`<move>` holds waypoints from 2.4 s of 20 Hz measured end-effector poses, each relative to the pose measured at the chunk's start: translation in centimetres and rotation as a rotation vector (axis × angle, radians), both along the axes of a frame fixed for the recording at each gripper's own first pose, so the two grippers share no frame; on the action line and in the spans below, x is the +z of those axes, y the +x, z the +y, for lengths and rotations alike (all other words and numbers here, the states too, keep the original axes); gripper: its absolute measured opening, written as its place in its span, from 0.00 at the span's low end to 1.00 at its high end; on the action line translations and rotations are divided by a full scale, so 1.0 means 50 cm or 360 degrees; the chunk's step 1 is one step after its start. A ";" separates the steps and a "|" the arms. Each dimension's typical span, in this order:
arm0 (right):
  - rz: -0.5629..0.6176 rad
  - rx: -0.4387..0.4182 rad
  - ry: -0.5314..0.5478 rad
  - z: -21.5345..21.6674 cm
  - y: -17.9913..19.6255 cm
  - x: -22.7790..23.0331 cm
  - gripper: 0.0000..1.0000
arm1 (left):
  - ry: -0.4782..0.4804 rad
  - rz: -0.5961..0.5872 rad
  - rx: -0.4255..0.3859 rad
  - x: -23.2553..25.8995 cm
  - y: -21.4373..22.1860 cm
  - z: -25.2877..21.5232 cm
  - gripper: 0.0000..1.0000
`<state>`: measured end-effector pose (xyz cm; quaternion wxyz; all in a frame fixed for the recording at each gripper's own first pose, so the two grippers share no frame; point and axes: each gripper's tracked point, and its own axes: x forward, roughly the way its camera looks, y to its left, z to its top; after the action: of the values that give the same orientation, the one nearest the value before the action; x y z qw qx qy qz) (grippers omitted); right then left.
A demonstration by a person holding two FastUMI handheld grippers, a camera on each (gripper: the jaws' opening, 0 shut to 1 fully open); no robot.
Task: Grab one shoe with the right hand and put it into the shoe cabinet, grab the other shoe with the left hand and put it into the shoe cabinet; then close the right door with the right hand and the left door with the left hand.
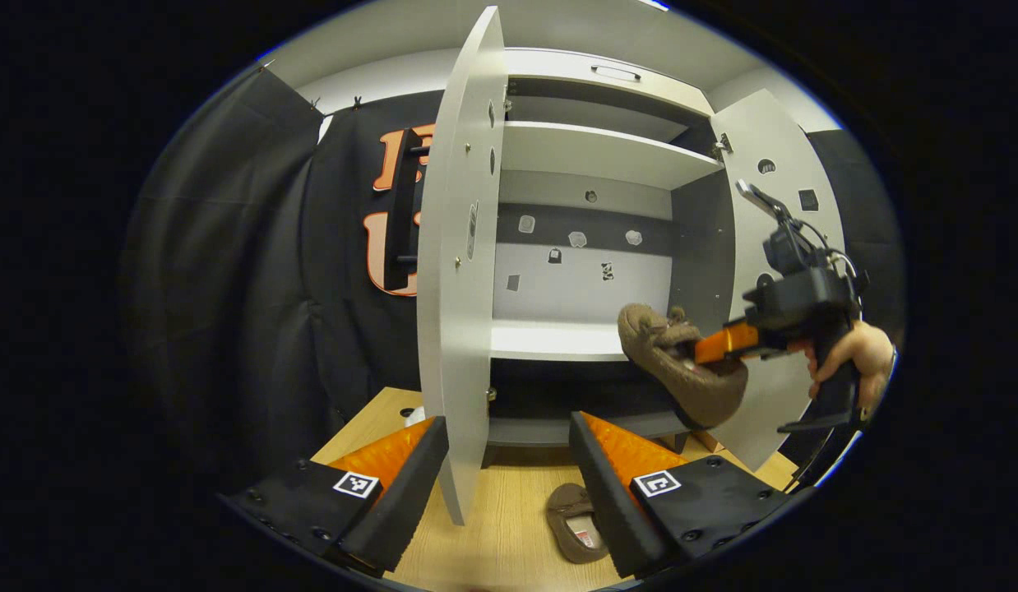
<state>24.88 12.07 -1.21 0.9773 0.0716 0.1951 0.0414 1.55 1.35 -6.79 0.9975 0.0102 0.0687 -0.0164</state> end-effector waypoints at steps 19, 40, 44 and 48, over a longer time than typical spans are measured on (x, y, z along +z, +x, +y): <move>0.0088 -0.0228 -0.0103 -0.038 0.467 0.058 0.02 | 0.0030 -0.0034 0.0078 0.010 0.037 0.046 0.94; -0.0354 -0.0003 -0.0325 0.001 0.158 0.117 0.93 | 0.0008 0.0025 0.0075 -0.033 0.022 0.013 0.97; -0.0443 0.0025 -0.0278 -0.003 0.051 0.103 0.93 | 0.0005 0.0102 0.0052 -0.087 0.022 -0.011 0.97; -0.0503 -0.0009 -0.0284 -0.043 -0.032 0.101 0.94 | -0.0063 0.0276 -0.0040 -0.184 0.033 -0.055 0.97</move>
<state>23.29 9.92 3.85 0.9984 -0.0222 0.0419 0.0318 3.20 -1.42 -15.98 0.9875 -0.0101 0.1543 -0.0309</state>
